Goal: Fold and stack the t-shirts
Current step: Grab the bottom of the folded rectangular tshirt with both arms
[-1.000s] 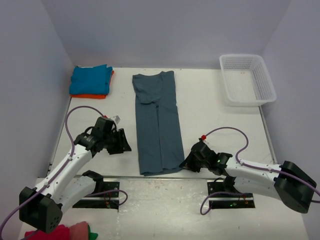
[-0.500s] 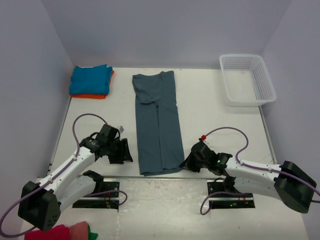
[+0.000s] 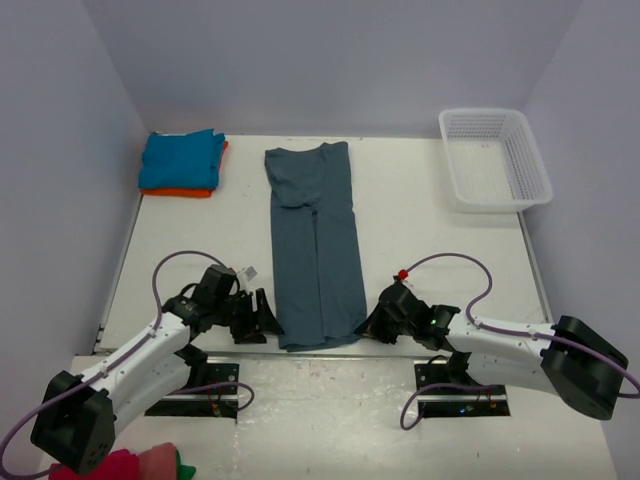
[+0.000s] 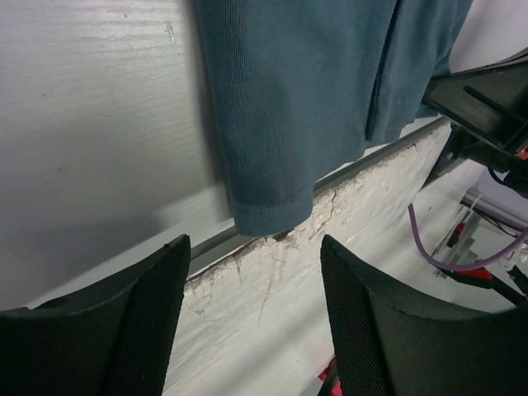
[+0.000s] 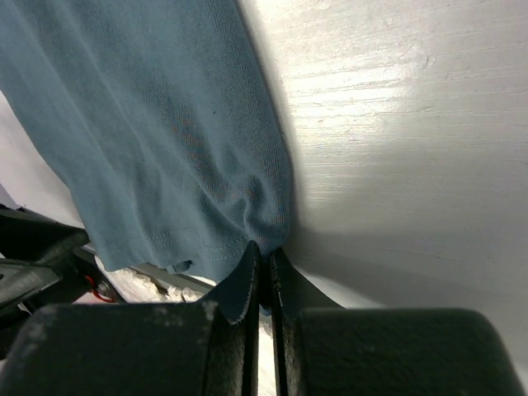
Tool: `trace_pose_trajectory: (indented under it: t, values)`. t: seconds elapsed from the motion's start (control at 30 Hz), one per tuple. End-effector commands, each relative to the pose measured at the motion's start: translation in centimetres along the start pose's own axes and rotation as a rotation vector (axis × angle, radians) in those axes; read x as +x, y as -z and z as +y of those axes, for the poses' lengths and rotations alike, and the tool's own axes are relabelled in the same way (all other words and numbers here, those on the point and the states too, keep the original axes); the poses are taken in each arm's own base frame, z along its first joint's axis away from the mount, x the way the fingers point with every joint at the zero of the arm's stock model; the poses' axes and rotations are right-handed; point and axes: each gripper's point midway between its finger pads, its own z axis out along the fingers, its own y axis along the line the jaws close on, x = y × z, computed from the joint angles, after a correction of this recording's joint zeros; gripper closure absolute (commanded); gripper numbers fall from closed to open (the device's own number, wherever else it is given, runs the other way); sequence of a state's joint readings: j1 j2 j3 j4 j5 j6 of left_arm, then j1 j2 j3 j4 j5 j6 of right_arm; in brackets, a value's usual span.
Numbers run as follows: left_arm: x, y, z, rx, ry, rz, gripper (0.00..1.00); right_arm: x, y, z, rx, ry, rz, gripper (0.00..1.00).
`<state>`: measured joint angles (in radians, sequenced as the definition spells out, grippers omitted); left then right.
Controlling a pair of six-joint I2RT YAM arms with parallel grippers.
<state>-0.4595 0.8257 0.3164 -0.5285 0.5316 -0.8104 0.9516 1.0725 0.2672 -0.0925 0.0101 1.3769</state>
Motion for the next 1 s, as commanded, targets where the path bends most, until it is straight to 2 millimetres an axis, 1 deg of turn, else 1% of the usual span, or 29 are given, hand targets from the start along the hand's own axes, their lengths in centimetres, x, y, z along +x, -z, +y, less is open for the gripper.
trace_pose_trajectory:
  t: [0.0, 0.13, 0.6, 0.97]
  values:
    - [0.5, -0.5, -1.4, 0.088, 0.009, 0.037, 0.35, 0.1, 0.0, -5.2, 0.186, 0.035, -0.018, 1.0]
    - [0.5, -1.1, -1.0, 0.066, 0.024, 0.043, 0.36, 0.2, 0.0, -5.3, 0.185, 0.032, -0.019, 1.0]
    - [1.2, -3.0, -1.8, 0.082, 0.025, 0.073, 0.39, 0.3, 0.1, -5.9, 0.196, 0.025, -0.018, 1.0]
    - [1.6, -3.8, -0.9, 0.058, 0.039, 0.081, 0.43, 0.3, 0.2, -6.0, 0.193, 0.023, -0.023, 1.0]
